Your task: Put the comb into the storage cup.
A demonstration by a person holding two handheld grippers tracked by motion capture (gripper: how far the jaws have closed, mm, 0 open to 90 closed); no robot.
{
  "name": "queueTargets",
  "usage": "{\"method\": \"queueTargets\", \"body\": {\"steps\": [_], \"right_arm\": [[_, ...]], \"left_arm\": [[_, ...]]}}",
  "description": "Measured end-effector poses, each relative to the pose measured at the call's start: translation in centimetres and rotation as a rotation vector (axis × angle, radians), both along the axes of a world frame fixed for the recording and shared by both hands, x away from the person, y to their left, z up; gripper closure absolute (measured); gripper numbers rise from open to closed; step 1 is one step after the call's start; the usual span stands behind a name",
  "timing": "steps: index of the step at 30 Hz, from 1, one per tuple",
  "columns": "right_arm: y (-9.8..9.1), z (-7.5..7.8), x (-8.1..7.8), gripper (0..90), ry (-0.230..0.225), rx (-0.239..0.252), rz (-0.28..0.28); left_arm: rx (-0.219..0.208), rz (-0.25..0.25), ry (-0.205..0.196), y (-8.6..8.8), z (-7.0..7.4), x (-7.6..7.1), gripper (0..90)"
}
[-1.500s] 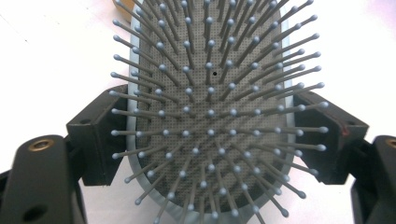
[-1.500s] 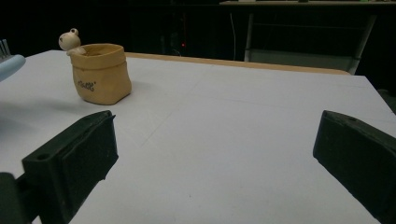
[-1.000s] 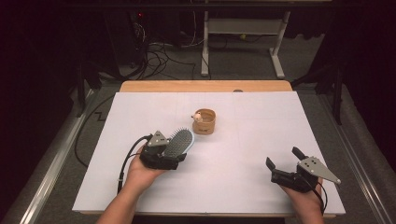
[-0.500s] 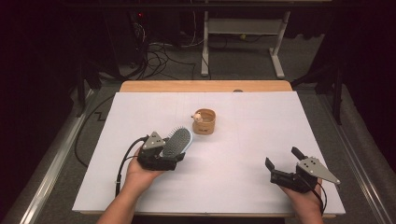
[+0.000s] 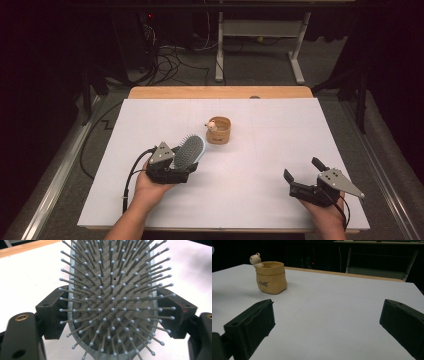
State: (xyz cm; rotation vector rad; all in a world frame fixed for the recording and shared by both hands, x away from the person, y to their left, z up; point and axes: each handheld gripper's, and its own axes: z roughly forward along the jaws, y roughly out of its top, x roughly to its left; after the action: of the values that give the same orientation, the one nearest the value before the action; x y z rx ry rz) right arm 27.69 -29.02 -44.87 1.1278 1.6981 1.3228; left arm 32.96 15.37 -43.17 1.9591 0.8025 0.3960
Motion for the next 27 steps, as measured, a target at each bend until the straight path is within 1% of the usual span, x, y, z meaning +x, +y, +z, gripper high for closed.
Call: {"method": "queueTargets", "body": {"steps": [4,11,13,15,18,21,27], "right_arm": [[0.0,-0.01,0.02,0.6,0.001,-0.001,0.0],[-0.07,0.03,-0.02,0.6,-0.002,0.0,-0.001],[-0.14,0.07,-0.05,0.6,-0.004,0.005,-0.003],[-0.22,0.06,-0.04,0.6,-0.002,0.005,-0.004],[-0.22,0.08,-0.04,0.6,-0.003,0.003,-0.001],[-0.14,0.12,-0.06,0.5,-0.005,0.004,0.001],[0.06,0.12,-0.02,0.6,-0.006,-0.002,0.014]], "left_arm": [[-0.009,0.003,-0.009,-0.03,0.05,-0.1,20.0],[-0.035,-0.007,-0.037,-0.13,0.21,-0.33,20.0],[-0.037,-0.007,-0.05,-0.19,0.21,-0.45,20.0],[-0.05,-0.009,-0.059,-0.19,0.22,-0.51,20.0],[-0.047,-0.018,-0.068,-0.3,0.25,-0.61,20.0],[-0.044,-0.014,-0.072,-0.42,0.2,-0.65,20.0],[-0.066,-0.013,-0.097,-0.53,0.36,-0.8,20.0]]}}
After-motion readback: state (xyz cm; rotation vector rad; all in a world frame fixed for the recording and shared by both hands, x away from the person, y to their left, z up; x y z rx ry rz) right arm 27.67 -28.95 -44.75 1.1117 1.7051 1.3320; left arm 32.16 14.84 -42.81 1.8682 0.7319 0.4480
